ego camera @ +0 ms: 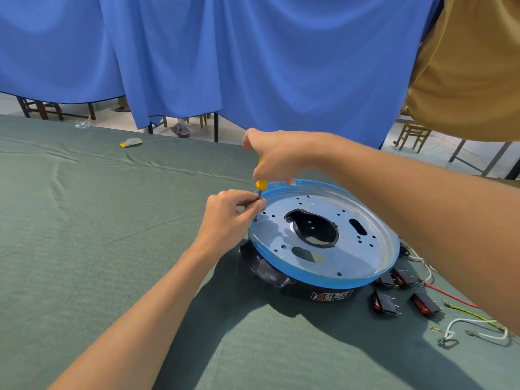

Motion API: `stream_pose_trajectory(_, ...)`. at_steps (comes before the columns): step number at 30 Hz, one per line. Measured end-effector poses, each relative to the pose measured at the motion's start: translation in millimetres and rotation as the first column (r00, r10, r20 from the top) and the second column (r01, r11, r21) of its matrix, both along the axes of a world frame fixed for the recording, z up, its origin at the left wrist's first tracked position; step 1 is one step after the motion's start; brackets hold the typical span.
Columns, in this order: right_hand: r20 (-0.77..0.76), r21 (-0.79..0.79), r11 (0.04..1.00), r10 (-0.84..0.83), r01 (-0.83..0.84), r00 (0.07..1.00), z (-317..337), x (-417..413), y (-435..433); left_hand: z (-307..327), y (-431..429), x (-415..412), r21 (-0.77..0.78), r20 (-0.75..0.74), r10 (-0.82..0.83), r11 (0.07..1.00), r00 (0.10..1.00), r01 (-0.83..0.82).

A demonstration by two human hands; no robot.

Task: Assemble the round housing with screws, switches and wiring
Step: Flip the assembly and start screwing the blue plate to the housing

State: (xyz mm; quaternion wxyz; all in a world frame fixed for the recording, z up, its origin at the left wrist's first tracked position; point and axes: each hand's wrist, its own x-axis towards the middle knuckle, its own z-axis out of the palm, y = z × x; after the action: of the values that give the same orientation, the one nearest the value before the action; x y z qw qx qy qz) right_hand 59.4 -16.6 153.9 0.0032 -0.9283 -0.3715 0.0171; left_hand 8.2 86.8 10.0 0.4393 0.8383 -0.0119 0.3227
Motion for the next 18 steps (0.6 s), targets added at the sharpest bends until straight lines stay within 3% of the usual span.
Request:
stream_pose_trajectory(4,0.27,0.044,0.999,0.0,-0.012,0.963,-14.1,-3.7,0.0,-0.4,-0.2,0.0,-0.004,-0.004,0.004,1.0,1.0,-0.004)
stream_pose_trajectory(8,0.033,-0.028,0.999,0.022,-0.021,0.999,-4.1,-5.7,2.0,-0.2,-0.6,-0.4,-0.007,-0.005,0.001,1.0,1.0,-0.001)
stream_pose_trajectory(9,0.042,-0.029,0.999,0.042,-0.041,0.998,-2.4,-6.1,1.4,-0.2,-0.7,-0.2,-0.011,-0.005,0.002,1.0,1.0,-0.002)
stream_pose_trajectory(13,0.318,-0.005,0.999,0.039,-0.04,0.947,-12.8,-9.4,-0.4,0.1,-1.1,0.0,0.003,-0.004,0.004,1.0,1.0,-0.004)
stream_pose_trajectory(17,0.066,-0.06,0.998,0.021,-0.017,0.998,-4.2,-7.6,1.7,1.2,-1.0,-0.7,0.012,0.003,0.008,1.0,1.0,-0.009)
stream_pose_trajectory(18,0.065,-0.06,0.997,0.043,-0.039,0.997,-2.5,-7.9,1.3,1.2,-0.9,-0.7,0.012,0.002,0.01,1.0,1.0,-0.01)
